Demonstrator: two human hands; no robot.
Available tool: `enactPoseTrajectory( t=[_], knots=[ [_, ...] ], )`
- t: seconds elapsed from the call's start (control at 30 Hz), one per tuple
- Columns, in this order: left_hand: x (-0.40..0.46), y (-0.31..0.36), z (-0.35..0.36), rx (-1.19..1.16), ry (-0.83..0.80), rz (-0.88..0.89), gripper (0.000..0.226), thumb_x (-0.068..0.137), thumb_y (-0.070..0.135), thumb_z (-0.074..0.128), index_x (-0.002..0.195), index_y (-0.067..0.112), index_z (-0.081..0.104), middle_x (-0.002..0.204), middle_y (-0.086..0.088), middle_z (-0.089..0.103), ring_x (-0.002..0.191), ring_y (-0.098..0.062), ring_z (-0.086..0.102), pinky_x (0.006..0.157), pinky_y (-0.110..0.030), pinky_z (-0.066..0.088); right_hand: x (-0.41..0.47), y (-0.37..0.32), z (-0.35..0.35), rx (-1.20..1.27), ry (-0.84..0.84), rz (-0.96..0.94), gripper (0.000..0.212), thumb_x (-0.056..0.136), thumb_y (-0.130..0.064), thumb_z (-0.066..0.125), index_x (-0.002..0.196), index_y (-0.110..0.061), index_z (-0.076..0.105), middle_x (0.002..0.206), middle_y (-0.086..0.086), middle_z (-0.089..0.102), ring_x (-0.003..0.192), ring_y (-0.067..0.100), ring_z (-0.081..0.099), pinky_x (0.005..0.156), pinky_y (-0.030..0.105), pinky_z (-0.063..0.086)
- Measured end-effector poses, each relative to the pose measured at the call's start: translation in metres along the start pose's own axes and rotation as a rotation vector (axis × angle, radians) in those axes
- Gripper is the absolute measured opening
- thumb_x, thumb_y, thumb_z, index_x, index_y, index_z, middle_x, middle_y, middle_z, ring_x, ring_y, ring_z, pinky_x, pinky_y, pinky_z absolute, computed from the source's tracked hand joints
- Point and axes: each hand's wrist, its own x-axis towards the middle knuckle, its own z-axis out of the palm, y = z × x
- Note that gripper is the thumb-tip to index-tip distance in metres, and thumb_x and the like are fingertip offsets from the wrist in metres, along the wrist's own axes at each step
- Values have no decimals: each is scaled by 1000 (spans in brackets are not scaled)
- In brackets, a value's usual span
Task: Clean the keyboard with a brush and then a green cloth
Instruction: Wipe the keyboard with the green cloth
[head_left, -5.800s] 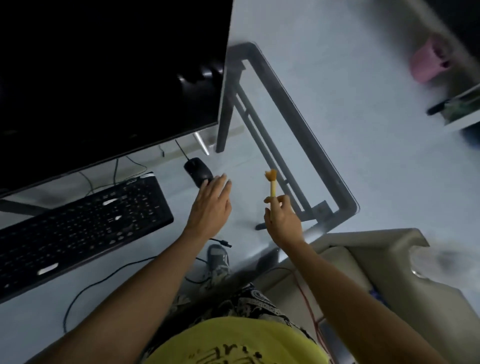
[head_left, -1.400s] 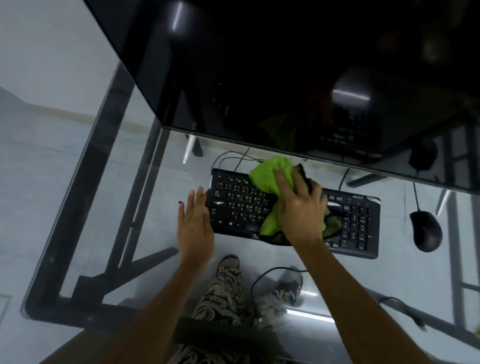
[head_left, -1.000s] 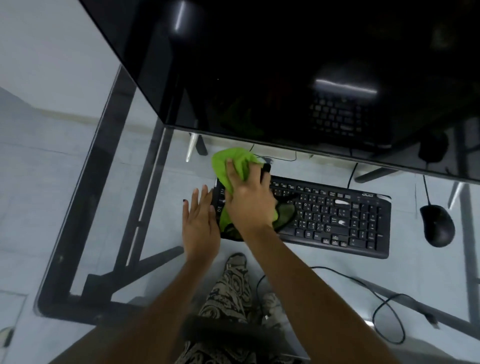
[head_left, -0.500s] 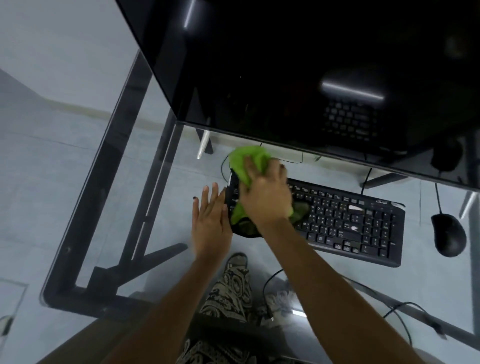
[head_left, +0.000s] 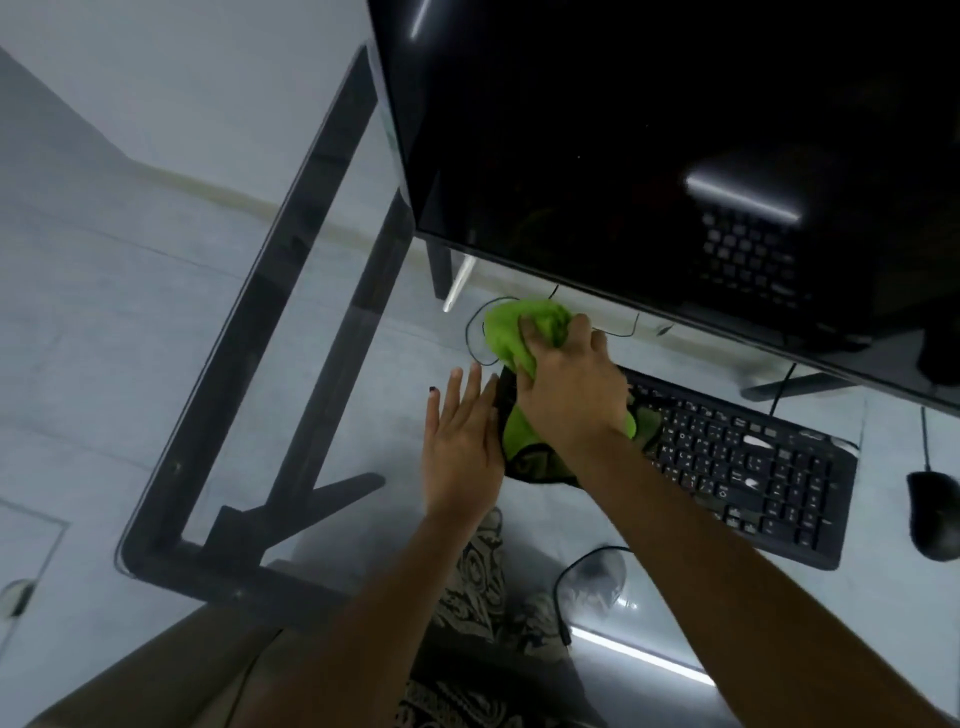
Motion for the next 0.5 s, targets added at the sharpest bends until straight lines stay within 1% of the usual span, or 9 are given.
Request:
enactPoseTrajectory(
  t=[0.1,0.17,0.27,0.33,0.4,0.47,0.5],
  knots=[
    [-4,0,-1,-20,-12,3,49,101,28,20,142,16,43,153,-3,34,148,-16,12,122,-38,4,-43,-3,6,0,-37,-115,55,86,-40,56,139,-28,45,116,23,49,96,37,55,52,38,53],
    [-6,0,-1,-20,-19,9,49,101,27,20,142,16,42,153,-4,34,148,-17,13,121,-38,3,-38,3,9,3,-41,-138,54,85,-38,58,137,-28,47,113,23,50,93,38,56,53,40,53],
    [-3,2,-2,11,-18,16,51,97,22,22,143,13,41,153,-6,33,147,-20,15,121,-38,3,9,3,-2,47,-7,52,49,90,-39,51,137,-27,44,121,21,45,103,38,52,65,42,53],
    [-2,3,-4,26,-35,33,56,91,20,26,144,12,40,154,-7,31,147,-22,16,121,-39,3,15,-4,-4,87,11,130,49,91,-39,48,139,-27,43,123,20,42,107,37,49,68,42,53],
    [-2,-1,-2,41,-44,52,53,92,26,36,144,14,41,154,-5,28,147,-24,17,121,-41,5,-11,-11,0,101,-7,76,52,90,-38,49,141,-27,40,123,21,42,106,36,49,67,44,55],
    [-5,-4,1,66,-50,61,50,95,30,47,143,16,41,154,-3,27,148,-22,14,121,-42,6,-47,-9,5,116,-33,-13,53,88,-37,54,139,-28,45,118,21,46,100,36,53,61,43,56],
    [-6,-4,1,63,-47,56,47,98,29,44,143,16,41,154,-4,28,148,-21,14,121,-42,6,-53,-4,8,122,-40,-39,52,87,-36,56,137,-29,47,117,21,48,99,37,55,59,43,56]
  ],
)
